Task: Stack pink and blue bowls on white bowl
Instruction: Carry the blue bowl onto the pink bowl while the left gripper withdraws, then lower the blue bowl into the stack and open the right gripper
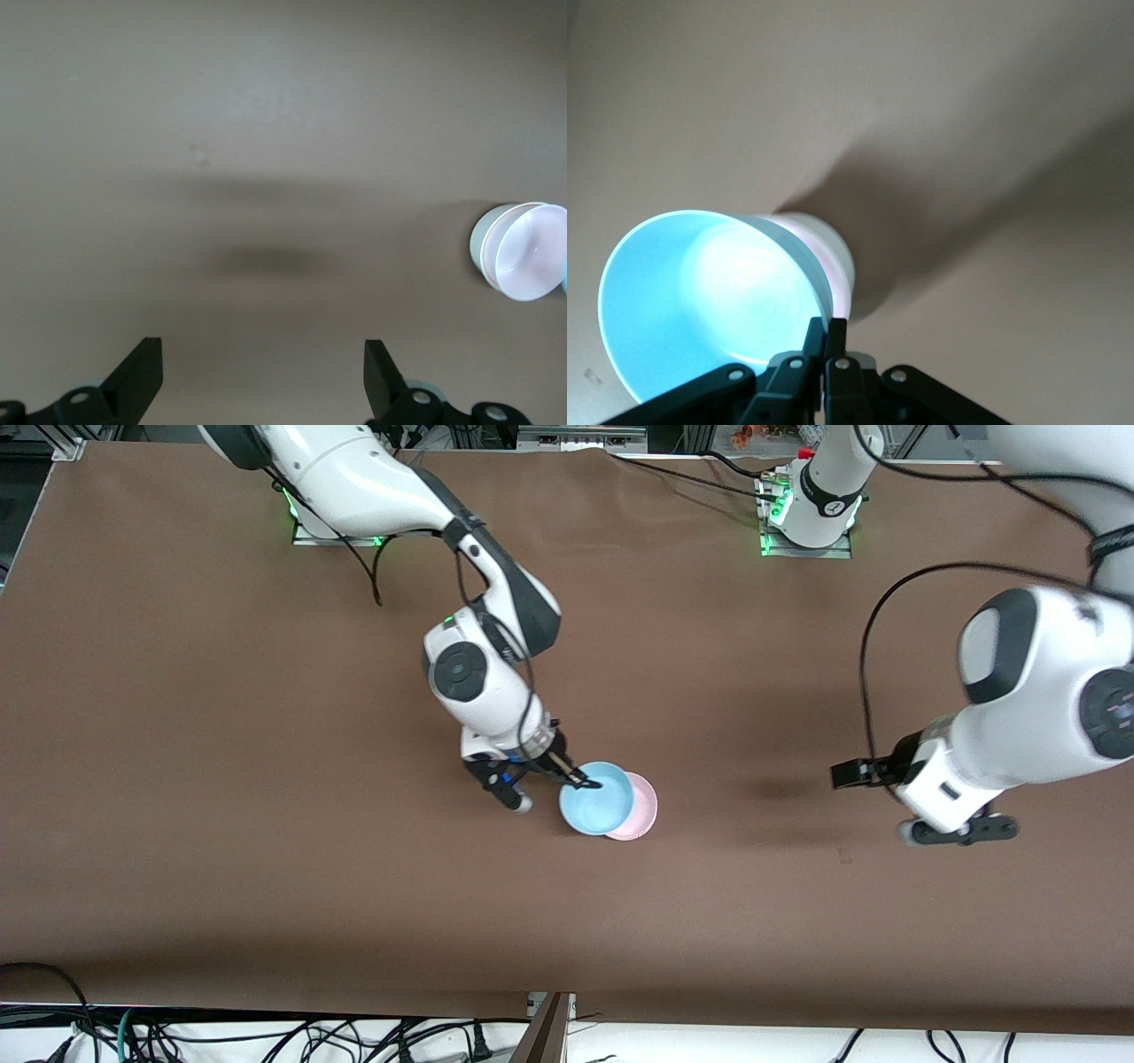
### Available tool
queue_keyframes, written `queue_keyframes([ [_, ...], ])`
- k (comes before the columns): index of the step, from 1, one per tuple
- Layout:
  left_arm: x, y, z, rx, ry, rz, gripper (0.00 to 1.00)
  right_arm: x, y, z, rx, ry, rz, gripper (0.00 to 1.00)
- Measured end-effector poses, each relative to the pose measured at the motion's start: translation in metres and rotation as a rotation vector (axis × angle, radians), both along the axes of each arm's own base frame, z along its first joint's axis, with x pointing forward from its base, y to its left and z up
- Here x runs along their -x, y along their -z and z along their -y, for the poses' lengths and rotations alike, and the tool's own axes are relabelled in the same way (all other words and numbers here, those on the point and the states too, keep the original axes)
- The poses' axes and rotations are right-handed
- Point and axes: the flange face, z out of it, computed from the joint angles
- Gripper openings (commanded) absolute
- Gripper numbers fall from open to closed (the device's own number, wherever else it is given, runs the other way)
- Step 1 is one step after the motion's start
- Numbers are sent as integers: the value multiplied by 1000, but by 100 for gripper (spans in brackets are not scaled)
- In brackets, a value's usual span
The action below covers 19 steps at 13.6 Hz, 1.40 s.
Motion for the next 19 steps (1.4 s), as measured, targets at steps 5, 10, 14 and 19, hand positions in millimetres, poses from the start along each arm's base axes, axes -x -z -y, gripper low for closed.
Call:
queue_keyframes([
  [5,32,-69,-29,-38,-24,-3,100,-1,21,-13,-30,42,26,0],
  [10,59,-119,-44,-65,-41,22,100,3,41,-20,-29,39,40,0],
  [14,56,-107,-47,-68,-45,-2,100,14,48,-33,1,5,61,0],
  [19,55,-104,-67,-68,-77,-8,100,19,62,-36,53,-38,85,0],
])
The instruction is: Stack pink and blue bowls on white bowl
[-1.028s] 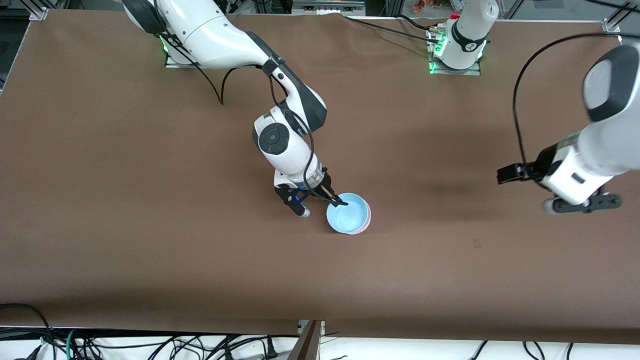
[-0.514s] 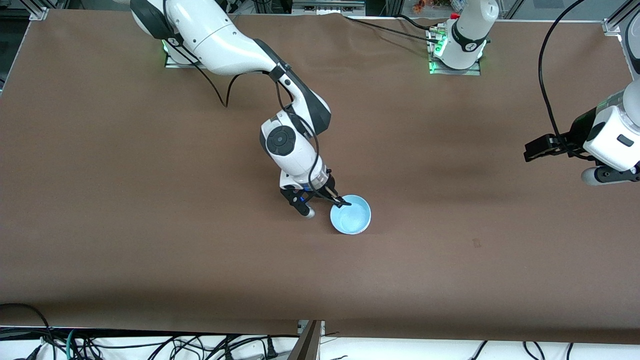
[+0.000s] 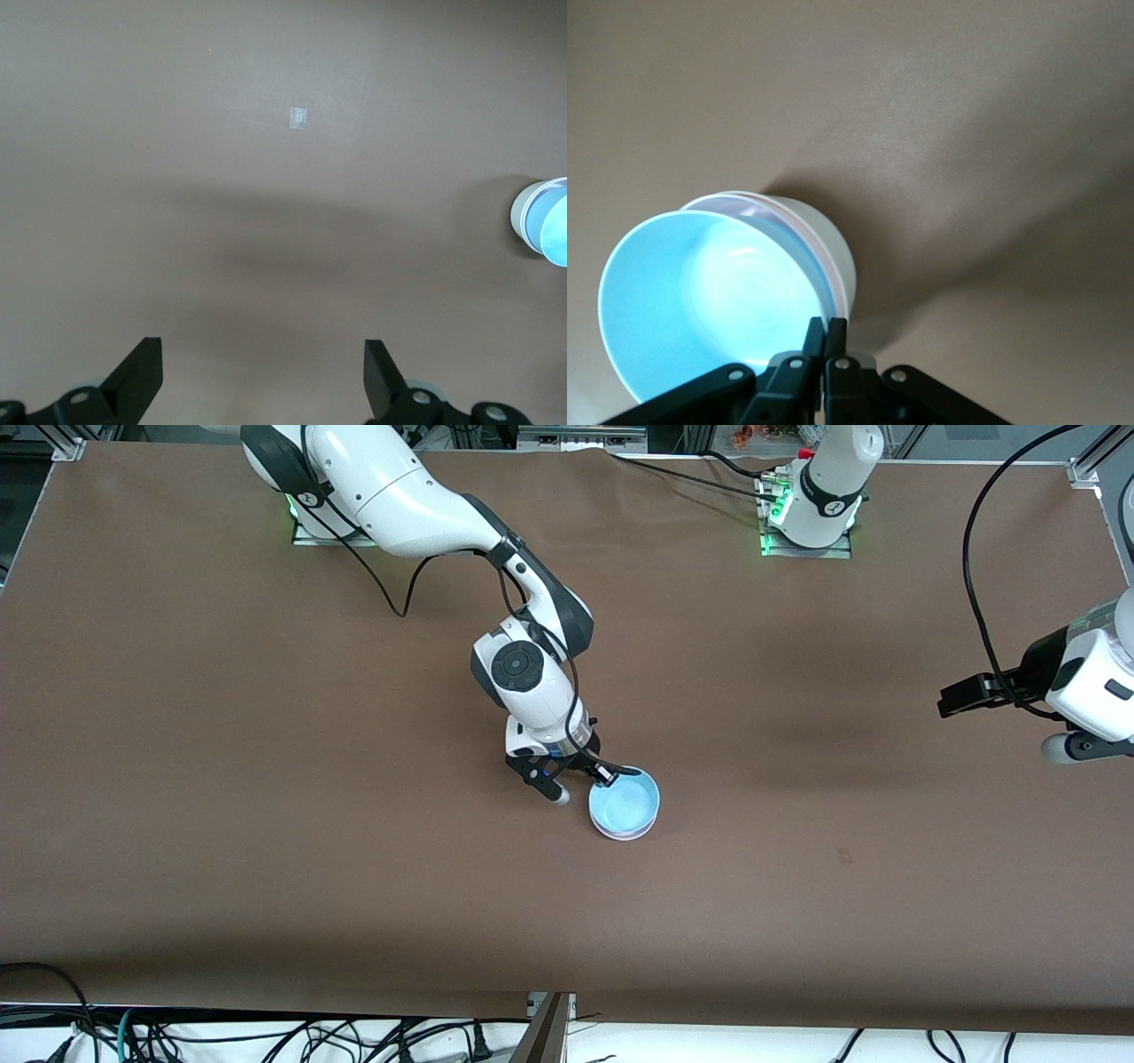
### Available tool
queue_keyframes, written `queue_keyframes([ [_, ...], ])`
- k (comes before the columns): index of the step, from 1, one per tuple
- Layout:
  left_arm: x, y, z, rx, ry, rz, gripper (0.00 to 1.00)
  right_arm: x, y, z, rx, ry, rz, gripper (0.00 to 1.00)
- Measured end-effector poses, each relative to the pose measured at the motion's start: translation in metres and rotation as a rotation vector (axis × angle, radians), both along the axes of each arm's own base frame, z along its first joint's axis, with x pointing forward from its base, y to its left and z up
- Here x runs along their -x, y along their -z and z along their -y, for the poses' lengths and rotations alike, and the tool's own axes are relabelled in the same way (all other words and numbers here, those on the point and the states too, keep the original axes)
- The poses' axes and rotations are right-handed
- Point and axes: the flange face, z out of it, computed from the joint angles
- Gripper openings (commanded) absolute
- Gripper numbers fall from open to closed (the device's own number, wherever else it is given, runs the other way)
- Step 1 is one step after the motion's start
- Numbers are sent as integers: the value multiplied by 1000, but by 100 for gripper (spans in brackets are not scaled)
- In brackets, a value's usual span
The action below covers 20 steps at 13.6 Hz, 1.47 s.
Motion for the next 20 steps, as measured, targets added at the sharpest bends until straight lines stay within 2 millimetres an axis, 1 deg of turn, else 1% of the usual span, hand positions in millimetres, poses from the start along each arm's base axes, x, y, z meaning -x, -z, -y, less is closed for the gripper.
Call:
queue_keyframes([
  [1,0,0,-1,0,-1,0,100,1,4,0,8,-5,2,0],
  [6,0,0,-1,0,-1,0,100,-1,2,0,12,-8,11,0],
  [7,0,0,-1,0,-1,0,100,-2,2,1,13,-7,14,7],
  [8,0,0,-1,0,-1,0,100,-3,0,1,12,-6,16,19],
  [9,0,0,-1,0,-2,0,100,-4,-2,1,10,-6,20,38],
  [10,0,0,-1,0,-2,0,100,-5,-4,0,7,-6,25,48],
  [11,0,0,-1,0,-2,0,100,-6,-7,0,4,-6,30,54],
  [13,0,0,-1,0,-2,0,100,-10,-16,-1,-4,-4,45,60],
  [15,0,0,-1,0,-2,0,100,-15,-24,1,6,-3,39,71],
  [16,0,0,-1,0,-2,0,100,-17,-27,3,18,-3,30,82],
  [17,0,0,-1,0,-2,0,100,-21,-32,7,33,-8,29,100],
  [18,0,0,-1,0,-2,0,100,-27,-41,14,54,-27,37,100],
  [20,0,0,0,1,1,0,100,-44,-74,38,115,-114,54,100],
])
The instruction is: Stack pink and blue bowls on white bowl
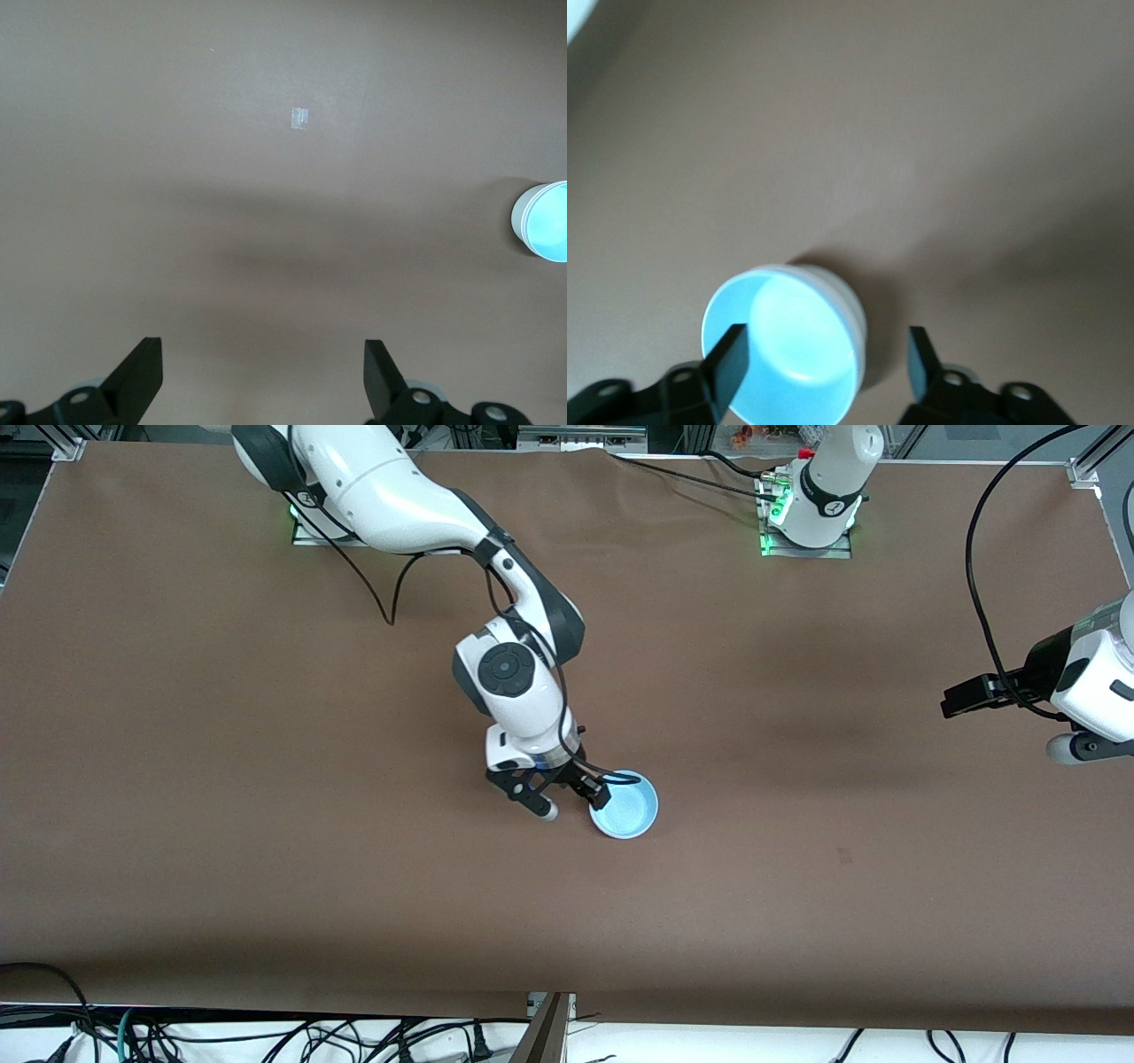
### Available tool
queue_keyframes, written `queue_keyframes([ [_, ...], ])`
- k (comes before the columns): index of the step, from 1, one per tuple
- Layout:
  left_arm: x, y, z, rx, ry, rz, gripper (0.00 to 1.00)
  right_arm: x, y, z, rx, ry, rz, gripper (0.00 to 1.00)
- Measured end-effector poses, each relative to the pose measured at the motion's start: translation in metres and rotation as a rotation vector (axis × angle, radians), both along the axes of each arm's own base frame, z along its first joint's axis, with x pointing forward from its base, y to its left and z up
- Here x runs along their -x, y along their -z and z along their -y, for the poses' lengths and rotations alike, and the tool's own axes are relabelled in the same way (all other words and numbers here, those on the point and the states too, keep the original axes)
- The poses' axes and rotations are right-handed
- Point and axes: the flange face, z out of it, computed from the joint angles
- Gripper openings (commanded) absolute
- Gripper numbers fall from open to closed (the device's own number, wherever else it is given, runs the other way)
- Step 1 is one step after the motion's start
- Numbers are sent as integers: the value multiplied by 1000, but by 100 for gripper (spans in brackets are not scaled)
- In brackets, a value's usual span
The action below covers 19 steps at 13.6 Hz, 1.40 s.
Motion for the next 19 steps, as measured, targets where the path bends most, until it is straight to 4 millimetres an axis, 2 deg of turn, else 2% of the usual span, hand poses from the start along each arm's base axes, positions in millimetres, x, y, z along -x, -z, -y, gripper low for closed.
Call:
queue_keyframes([
  [1,0,0,2,1,3,0,100,-9,-19,19,31,-32,-13,100],
  [3,0,0,6,2,10,0,100,-27,-62,70,91,-106,-63,100],
  [6,0,0,7,3,14,0,100,-37,-120,144,153,-290,-130,100],
  [8,0,-1,9,5,29,2,100,-28,-159,193,167,-381,-149,100],
  [12,0,-3,9,6,37,6,100,21,-234,312,189,-566,-205,100],
  [14,0,-3,8,6,36,7,100,35,-251,352,183,-645,-207,100],
  [15,0,-3,8,6,36,7,100,39,-253,366,180,-672,-206,100],
  [19,0,-3,7,6,35,7,100,45,-249,391,177,-735,-206,100],
])
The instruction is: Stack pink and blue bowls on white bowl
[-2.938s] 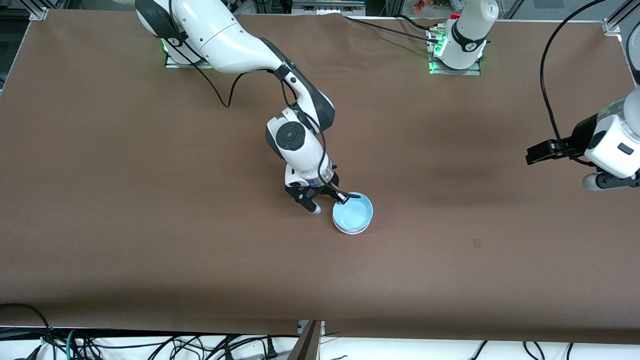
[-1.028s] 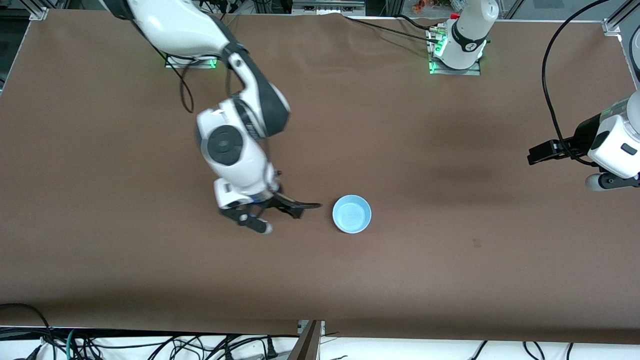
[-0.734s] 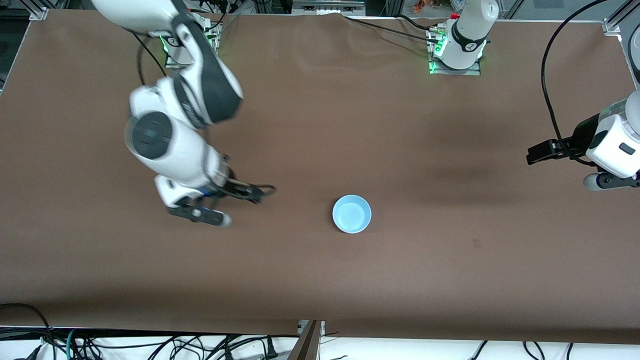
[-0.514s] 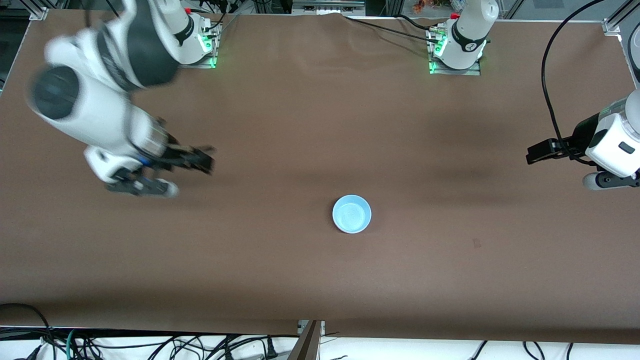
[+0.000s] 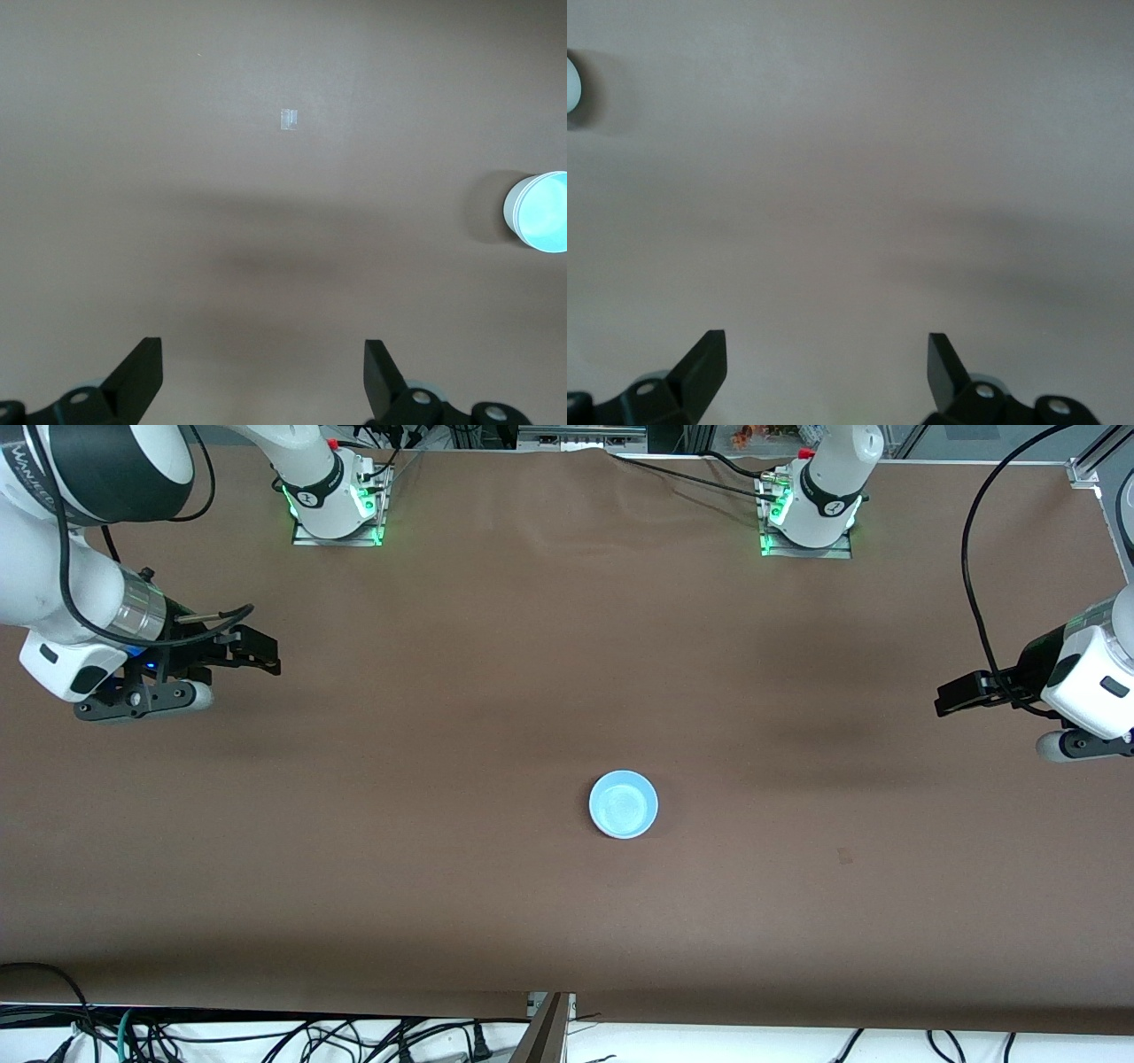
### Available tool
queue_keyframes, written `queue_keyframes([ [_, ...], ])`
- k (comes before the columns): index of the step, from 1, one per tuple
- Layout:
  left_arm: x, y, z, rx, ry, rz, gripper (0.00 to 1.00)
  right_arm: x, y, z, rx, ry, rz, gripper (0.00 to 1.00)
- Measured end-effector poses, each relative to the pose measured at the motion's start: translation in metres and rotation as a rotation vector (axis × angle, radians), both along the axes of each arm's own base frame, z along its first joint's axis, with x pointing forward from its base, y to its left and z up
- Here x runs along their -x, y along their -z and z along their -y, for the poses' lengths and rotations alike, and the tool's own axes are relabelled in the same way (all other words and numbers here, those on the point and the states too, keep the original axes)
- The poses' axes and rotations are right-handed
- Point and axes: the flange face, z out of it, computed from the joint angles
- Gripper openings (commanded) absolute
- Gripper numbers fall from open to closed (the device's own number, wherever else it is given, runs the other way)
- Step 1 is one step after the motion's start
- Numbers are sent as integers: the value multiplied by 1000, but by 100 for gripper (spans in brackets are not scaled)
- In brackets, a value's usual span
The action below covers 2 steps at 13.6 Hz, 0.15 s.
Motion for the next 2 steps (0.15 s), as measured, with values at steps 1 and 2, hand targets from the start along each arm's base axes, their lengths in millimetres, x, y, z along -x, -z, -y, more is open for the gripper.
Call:
queue_keyframes([
  [1,0,0,0,0,0,0,100,-1,0,3,1,2,7,100],
  [2,0,0,0,0,0,0,100,-3,-2,3,7,-1,18,100],
])
